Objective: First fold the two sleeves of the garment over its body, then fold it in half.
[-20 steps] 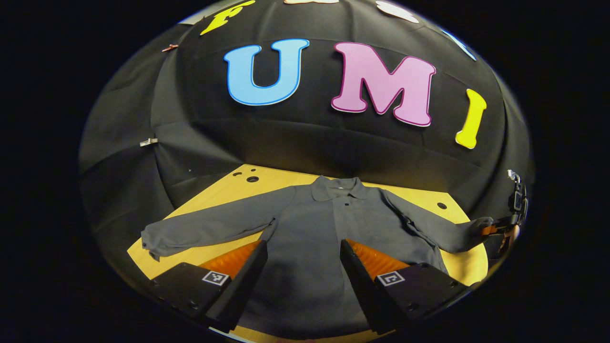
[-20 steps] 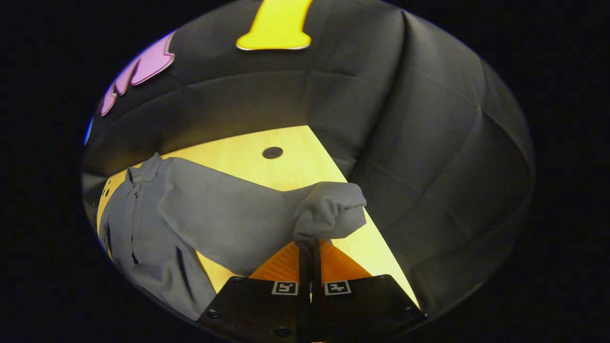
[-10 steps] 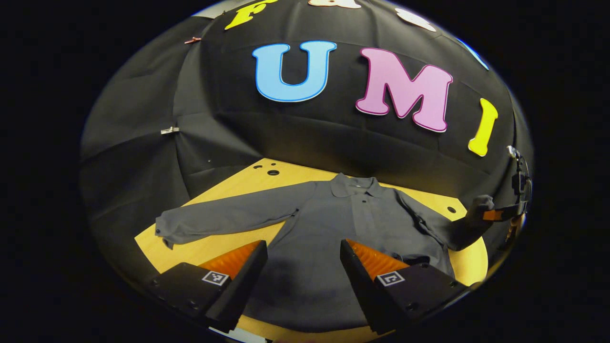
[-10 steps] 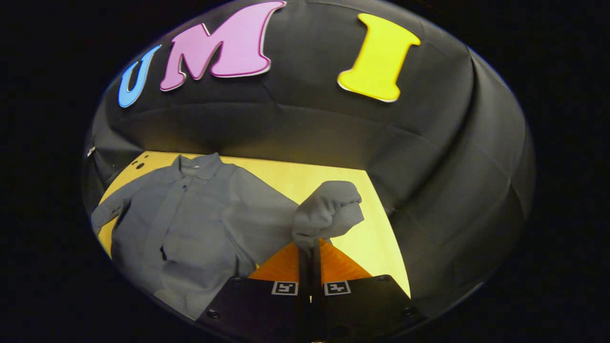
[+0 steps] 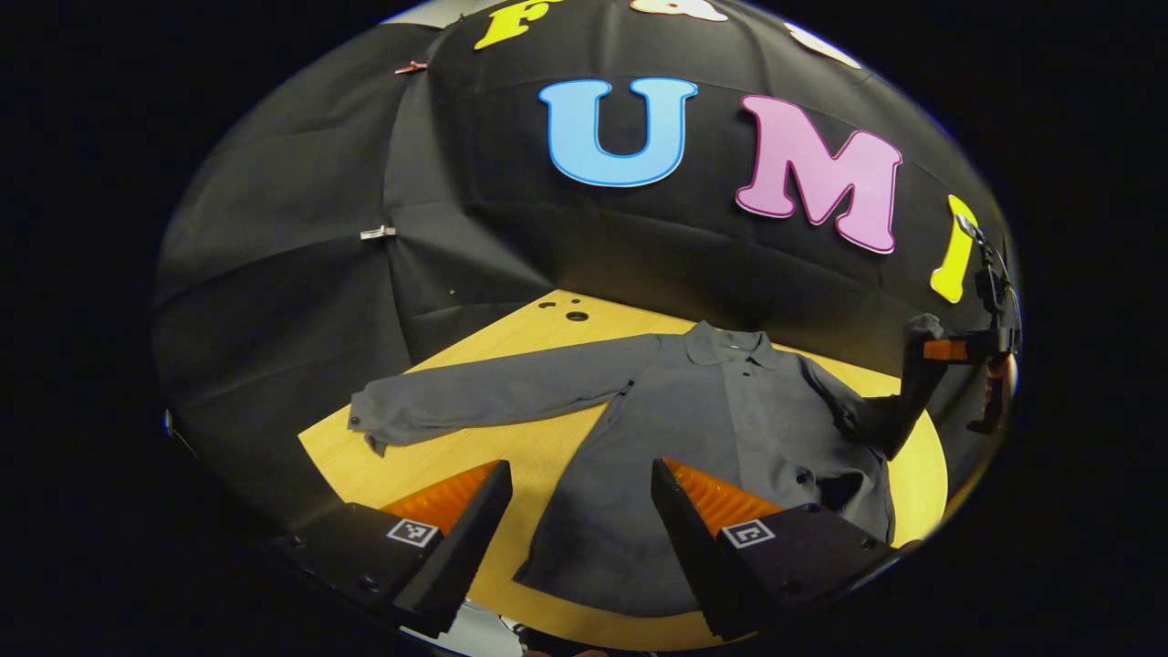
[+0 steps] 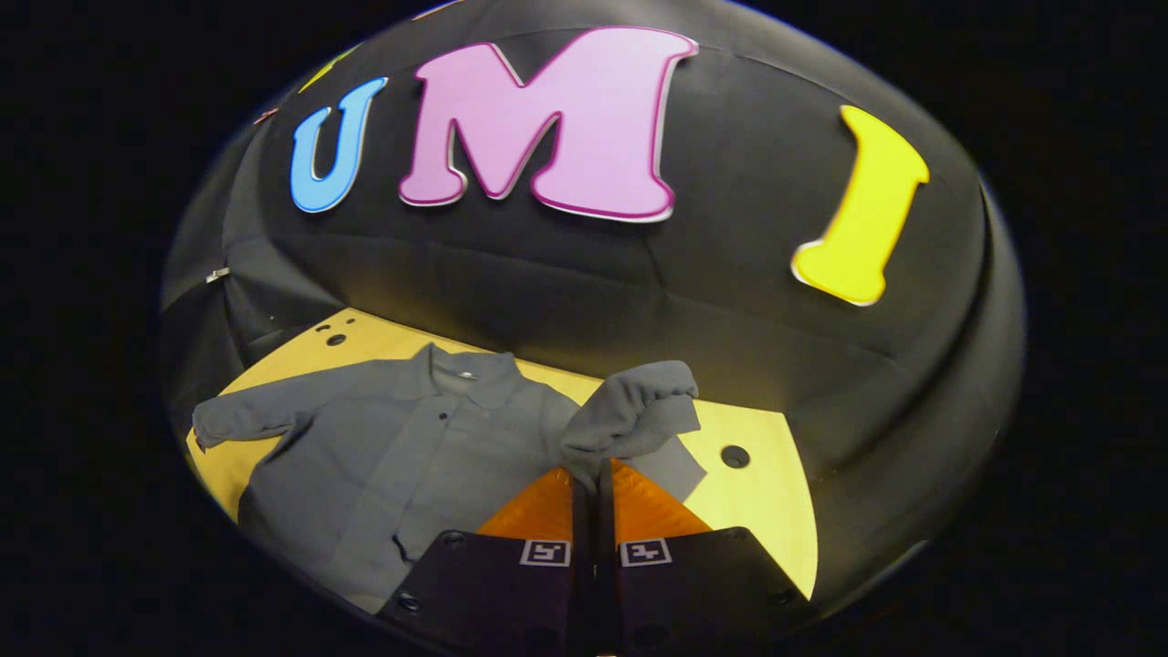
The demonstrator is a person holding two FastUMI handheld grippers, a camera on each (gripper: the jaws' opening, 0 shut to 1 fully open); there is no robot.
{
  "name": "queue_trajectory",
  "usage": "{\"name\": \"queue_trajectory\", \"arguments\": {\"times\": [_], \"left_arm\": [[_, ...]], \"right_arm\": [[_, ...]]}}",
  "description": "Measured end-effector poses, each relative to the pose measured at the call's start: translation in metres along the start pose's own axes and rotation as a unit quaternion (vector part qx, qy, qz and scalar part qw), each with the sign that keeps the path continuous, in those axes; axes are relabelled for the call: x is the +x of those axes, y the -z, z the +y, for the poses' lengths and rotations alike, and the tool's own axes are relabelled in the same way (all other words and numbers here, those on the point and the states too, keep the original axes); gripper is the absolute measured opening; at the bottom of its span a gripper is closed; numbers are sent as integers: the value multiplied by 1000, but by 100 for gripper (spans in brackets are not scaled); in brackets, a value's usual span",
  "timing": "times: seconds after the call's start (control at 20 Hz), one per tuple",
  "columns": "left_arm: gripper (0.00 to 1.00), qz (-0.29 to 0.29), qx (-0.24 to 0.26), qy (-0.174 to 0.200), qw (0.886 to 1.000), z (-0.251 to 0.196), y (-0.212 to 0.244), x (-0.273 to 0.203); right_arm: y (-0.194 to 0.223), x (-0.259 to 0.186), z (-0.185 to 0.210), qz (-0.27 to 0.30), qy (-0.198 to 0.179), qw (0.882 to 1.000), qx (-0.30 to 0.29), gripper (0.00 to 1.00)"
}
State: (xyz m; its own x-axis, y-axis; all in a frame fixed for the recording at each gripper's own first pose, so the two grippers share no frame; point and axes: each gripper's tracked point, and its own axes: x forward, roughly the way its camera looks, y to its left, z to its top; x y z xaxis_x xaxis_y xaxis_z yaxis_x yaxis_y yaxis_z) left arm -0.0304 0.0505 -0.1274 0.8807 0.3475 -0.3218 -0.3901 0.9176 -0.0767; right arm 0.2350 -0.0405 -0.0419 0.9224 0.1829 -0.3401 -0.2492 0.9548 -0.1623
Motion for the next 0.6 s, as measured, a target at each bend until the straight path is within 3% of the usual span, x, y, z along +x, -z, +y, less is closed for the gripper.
{"name": "queue_trajectory", "arguments": {"times": [0.4, 0.6], "left_arm": [[97, 25, -42, -62, 997, 47, 20, -22], [97, 32, -47, -81, 995, 60, 28, -35]], "right_arm": [[-28, 40, 114, 0, -85, 996, -1, 5], [-16, 58, 170, 23, -131, 991, 33, 5]]}}
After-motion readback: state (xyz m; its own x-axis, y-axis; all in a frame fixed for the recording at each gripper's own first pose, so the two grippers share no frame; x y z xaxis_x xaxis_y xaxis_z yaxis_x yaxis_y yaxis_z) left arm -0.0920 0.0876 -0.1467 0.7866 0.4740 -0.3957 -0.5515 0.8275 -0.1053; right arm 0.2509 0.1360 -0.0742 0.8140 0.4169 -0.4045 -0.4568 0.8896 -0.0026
